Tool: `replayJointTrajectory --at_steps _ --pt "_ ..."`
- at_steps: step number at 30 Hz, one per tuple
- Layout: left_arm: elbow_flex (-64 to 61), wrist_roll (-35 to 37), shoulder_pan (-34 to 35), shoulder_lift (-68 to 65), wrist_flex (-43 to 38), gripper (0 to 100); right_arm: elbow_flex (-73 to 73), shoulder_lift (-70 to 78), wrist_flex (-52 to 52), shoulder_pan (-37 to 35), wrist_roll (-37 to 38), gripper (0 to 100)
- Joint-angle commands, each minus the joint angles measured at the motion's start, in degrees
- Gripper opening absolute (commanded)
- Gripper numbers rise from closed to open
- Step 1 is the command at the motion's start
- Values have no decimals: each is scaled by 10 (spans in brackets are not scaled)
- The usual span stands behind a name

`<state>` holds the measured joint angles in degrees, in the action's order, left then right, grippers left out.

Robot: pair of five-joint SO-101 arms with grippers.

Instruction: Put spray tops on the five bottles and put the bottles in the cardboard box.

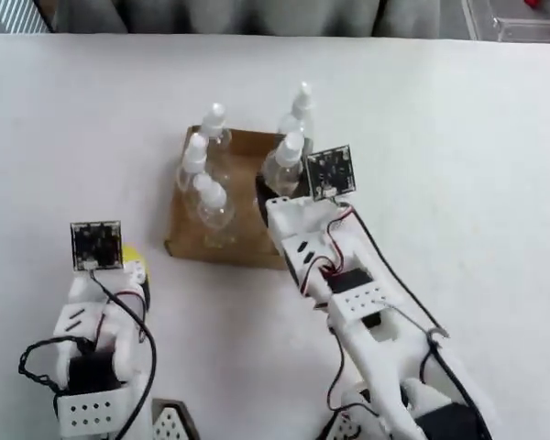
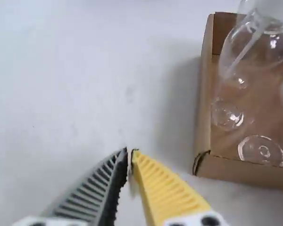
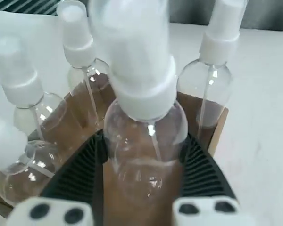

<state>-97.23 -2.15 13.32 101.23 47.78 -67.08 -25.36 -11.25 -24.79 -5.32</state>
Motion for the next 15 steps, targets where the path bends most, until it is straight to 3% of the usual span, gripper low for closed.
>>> replayJointTrajectory --at_steps 1,15 --pt "1 -14 -4 4 18 20 14 44 -53 7 23 14" --pt "1 -16 -9 4 15 20 14 92 -80 8 53 14"
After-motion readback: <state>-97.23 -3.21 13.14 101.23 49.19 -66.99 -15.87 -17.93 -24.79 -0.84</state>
